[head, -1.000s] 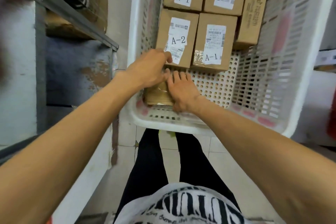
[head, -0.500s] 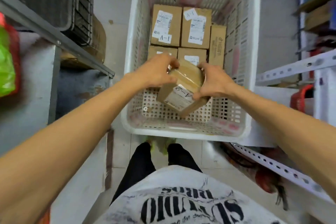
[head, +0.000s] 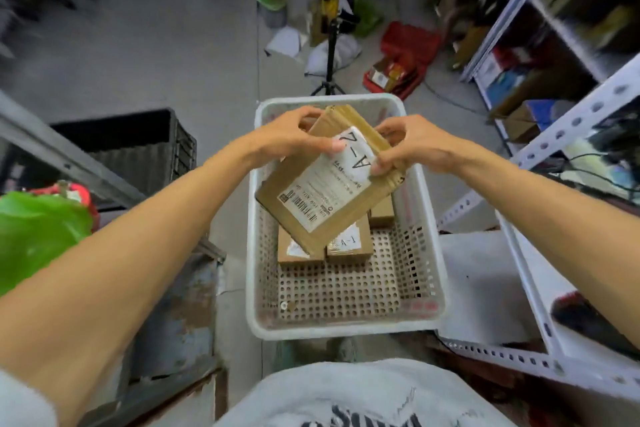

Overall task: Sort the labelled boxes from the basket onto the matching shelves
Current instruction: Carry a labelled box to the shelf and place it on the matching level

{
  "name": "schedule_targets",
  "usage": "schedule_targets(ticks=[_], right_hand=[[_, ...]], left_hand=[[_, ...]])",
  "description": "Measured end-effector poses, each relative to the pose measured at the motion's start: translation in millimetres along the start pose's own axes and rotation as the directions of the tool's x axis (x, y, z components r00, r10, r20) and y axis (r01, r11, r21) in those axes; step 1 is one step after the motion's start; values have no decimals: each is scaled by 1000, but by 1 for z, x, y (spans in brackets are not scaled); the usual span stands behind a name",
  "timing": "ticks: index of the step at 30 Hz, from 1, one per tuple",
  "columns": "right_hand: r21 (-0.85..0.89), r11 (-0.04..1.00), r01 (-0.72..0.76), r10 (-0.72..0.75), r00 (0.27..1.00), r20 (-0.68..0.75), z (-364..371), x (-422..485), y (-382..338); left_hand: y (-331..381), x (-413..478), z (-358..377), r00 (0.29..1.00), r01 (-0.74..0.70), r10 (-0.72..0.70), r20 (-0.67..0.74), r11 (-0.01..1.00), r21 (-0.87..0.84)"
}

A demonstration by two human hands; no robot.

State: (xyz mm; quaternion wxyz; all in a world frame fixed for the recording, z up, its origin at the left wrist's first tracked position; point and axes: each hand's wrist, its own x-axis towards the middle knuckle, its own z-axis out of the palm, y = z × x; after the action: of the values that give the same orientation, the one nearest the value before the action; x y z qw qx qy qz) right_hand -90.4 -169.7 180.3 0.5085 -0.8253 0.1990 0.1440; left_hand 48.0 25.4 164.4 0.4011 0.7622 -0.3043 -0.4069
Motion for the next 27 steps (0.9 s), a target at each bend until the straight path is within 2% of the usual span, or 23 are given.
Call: schedule_targets(ticks=[4,7,9,11,13,14,16,18,19,20,22,24,25,27], right_hand=[[197,980,-7,18,998,-53,-13,-11,-10],[373,928,-1,49,992,-117,-19,-19,-21],[508,861,-13,132,971,-200,-17,-23,-33],[634,773,-7,227,937,-265,-11,-24,-42],[706,706,53,271,901,-338,-4,-24,-51],[743,663,93,283,888,-363,-1,-24,-53],[804,574,156,297,875,-382,8,-24,-58],[843,500,197,304,872,-384,16,-26,-63],[862,464,205,293,883,-367,19,-27,-66],[874,440,207,266,899,-347,19,-28,-68],[862,476,175,209,929,-304,15,-27,-69],[809,571,140,175,942,-287,7,-26,-71],[766,625,149,157,938,-310,3,-27,-71],[632,732,256,94,880,-465,-8,-29,-68]], left_hand=[[19,-11,-22,999,39,-39,5,997,66],[24,-16,-37,984,70,-43,-172,986,150],[27,-20,-39,954,50,0,-299,986,159],[32,-19,-32,916,66,-22,-401,993,96],[41,-17,-19,819,140,-194,-539,980,-140],[47,-19,-13,782,146,-303,-546,939,-312],[55,-22,-7,776,58,-446,-447,756,-653],[69,-24,4,840,-102,-418,-344,502,-859],[77,-25,12,881,-146,-361,-307,410,-900],[85,-24,20,910,-158,-302,-285,384,-910],[99,-26,30,934,-163,-239,-267,380,-911],[103,-26,29,931,-185,-225,-287,386,-904],[104,-27,27,928,-188,-228,-295,395,-899],[103,-30,25,927,-187,-208,-311,462,-867]])
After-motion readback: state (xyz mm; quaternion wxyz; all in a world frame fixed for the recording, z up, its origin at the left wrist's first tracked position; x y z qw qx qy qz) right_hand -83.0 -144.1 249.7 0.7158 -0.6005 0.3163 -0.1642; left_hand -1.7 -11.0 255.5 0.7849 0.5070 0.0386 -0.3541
